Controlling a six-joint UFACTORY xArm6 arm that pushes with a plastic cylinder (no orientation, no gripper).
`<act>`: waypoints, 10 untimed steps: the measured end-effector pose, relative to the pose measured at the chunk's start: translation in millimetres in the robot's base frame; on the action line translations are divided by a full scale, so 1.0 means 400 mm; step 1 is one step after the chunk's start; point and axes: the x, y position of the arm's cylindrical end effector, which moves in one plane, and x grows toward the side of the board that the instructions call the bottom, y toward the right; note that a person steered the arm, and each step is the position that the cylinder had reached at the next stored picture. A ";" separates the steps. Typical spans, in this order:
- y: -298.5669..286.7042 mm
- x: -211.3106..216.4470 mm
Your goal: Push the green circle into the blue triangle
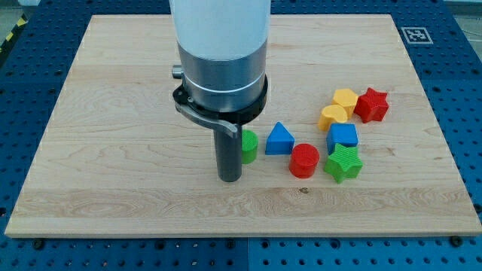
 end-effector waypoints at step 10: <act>-0.001 -0.144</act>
